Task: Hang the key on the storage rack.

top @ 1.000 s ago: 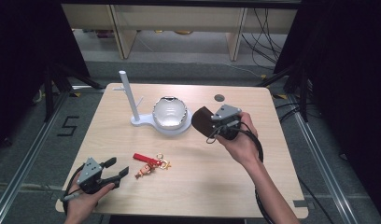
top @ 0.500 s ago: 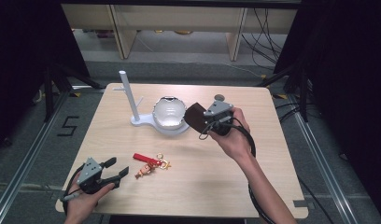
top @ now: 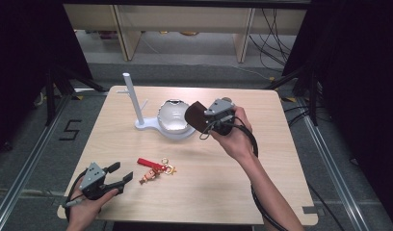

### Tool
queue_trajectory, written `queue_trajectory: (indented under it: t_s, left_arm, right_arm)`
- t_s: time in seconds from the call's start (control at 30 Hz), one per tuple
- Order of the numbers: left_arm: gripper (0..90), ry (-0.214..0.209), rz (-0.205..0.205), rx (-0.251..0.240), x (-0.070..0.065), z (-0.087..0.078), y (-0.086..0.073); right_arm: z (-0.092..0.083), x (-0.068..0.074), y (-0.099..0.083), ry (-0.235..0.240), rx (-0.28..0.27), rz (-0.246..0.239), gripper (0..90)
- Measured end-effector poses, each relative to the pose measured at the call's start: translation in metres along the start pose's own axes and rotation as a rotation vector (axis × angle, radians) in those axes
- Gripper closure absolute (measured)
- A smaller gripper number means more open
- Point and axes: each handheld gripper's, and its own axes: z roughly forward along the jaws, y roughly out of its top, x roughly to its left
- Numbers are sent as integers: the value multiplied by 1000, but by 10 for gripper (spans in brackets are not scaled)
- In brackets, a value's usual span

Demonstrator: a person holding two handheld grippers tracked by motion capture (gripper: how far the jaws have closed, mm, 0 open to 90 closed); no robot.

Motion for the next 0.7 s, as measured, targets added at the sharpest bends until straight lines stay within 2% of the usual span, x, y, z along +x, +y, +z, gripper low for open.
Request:
queue_trajectory:
  t_s: [0.27, 0.4, 0.43, 0.6, 0.63, 0.7]
  left_arm:
    - [335, 4, 8, 1, 1, -1, 0]
    - [335, 3, 8, 0, 0, -1, 0]
    - [335, 3, -3, -6, 0, 0, 0]
    - [335, 3, 8, 0, 0, -1, 0]
    - [335, 2, 6, -3, 0, -1, 0]
    - [335, -3, 5, -9, 0, 0, 0]
  right_arm:
    - [7, 1, 7, 8, -14, 12, 624]
    - [13, 2, 12, 15, -18, -4, 624]
    - [14, 1, 13, 13, -24, -11, 624]
    - [19, 2, 18, 15, -34, -8, 624]
    - [21, 2, 20, 14, -39, -23, 624]
    - [23, 3, 22, 21, -37, -7, 624]
